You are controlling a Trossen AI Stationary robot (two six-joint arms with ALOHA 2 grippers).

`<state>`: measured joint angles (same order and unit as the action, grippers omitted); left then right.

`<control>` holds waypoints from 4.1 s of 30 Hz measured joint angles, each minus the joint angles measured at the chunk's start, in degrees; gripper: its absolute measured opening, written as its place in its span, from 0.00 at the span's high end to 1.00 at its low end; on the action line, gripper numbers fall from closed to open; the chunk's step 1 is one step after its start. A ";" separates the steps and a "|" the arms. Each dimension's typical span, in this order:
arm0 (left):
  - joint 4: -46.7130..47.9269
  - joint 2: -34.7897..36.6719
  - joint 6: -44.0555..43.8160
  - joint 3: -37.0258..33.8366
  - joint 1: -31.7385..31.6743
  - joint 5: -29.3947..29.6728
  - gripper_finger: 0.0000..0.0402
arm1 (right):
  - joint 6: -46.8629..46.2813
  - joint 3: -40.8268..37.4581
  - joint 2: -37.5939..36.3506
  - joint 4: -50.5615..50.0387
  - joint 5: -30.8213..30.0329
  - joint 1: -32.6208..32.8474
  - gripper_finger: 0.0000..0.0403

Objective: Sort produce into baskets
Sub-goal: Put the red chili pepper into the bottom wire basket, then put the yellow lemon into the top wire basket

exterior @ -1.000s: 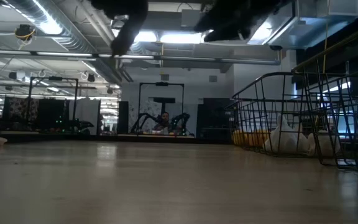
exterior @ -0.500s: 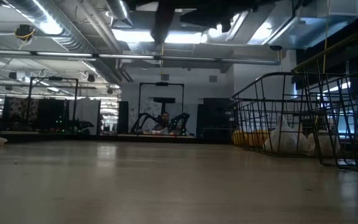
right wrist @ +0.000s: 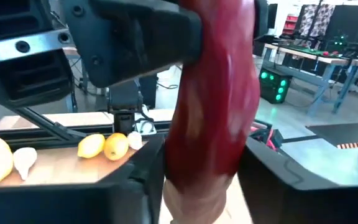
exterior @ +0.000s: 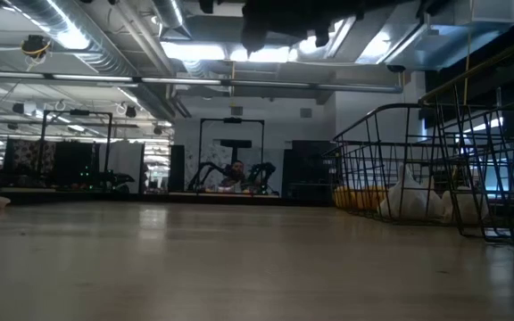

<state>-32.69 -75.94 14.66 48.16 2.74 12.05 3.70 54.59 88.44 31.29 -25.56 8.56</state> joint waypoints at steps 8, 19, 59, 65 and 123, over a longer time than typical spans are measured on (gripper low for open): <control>0.00 0.00 -4.08 0.00 0.02 -0.17 0.76 | 1.10 0.00 -0.04 -0.72 0.64 0.04 0.77; 10.02 3.59 -9.75 0.02 0.47 0.05 0.51 | 4.07 -0.02 -2.92 -4.85 -0.32 0.11 0.72; 36.24 9.81 -5.56 0.02 0.41 0.42 0.47 | -67.77 0.00 -22.49 -74.37 11.73 29.75 0.71; 36.05 9.81 -5.26 0.02 -1.04 0.44 0.47 | -80.70 0.00 -17.73 -77.46 12.75 36.17 0.71; 33.27 9.79 -6.16 0.02 -2.95 0.40 0.47 | -80.26 17.06 -10.84 -95.34 -3.35 40.41 0.42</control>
<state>0.58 -66.15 8.49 48.18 -0.21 12.45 -76.55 71.65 77.60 -64.05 -28.92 48.97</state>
